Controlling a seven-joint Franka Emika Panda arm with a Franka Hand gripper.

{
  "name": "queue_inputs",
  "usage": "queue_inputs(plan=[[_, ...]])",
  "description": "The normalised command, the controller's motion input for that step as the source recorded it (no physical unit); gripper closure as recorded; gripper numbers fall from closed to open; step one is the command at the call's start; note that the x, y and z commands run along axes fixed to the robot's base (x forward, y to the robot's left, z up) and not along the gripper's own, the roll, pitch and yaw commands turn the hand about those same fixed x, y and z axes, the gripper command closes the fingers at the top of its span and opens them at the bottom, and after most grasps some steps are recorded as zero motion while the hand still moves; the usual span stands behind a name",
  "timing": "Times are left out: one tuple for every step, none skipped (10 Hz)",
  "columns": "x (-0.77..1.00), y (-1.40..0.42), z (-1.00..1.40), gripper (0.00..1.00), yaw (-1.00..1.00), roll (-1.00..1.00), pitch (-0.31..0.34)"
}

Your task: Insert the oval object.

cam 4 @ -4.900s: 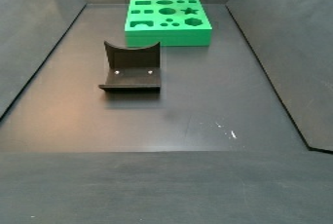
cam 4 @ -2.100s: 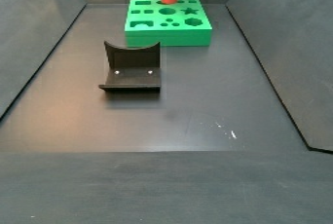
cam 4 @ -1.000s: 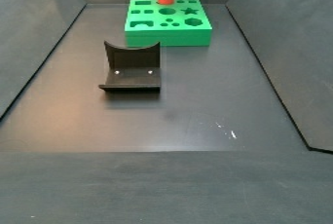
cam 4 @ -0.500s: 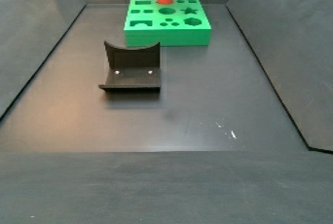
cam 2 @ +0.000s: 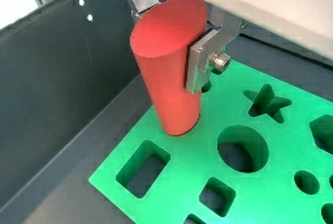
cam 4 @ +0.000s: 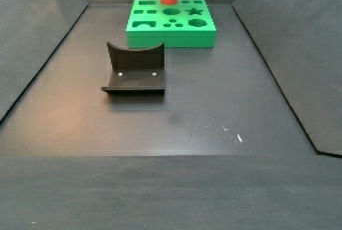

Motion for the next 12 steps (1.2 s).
queue_inputs(plan=[[-0.05, 0.05, -0.31, 1.0, 0.16, -0.07, -0.151], [-0.21, 0.03, -0.22, 1.0, 0.19, 0.0, -0.174], [-0.25, 0.02, -0.25, 1.0, 0.17, 0.0, -0.181], [-0.29, 0.0, -0.29, 1.0, 0.15, 0.0, -0.126], [-0.18, 0.0, -0.21, 1.0, 0.1, 0.12, 0.0], [-0.19, -0.02, -0.22, 1.0, 0.1, 0.15, 0.0], [-0.28, -0.04, -0.26, 1.0, 0.13, 0.18, 0.0], [-0.26, -0.05, -0.28, 1.0, 0.14, 0.16, -0.017], [-0.25, -0.04, -0.31, 1.0, 0.12, 0.11, -0.034], [-0.22, 0.0, -0.3, 1.0, 0.1, 0.01, -0.067], [-0.1, 0.0, -0.16, 1.0, 0.01, -0.01, -0.051], [-0.06, 0.04, -0.01, 1.0, 0.0, -0.09, -0.071]])
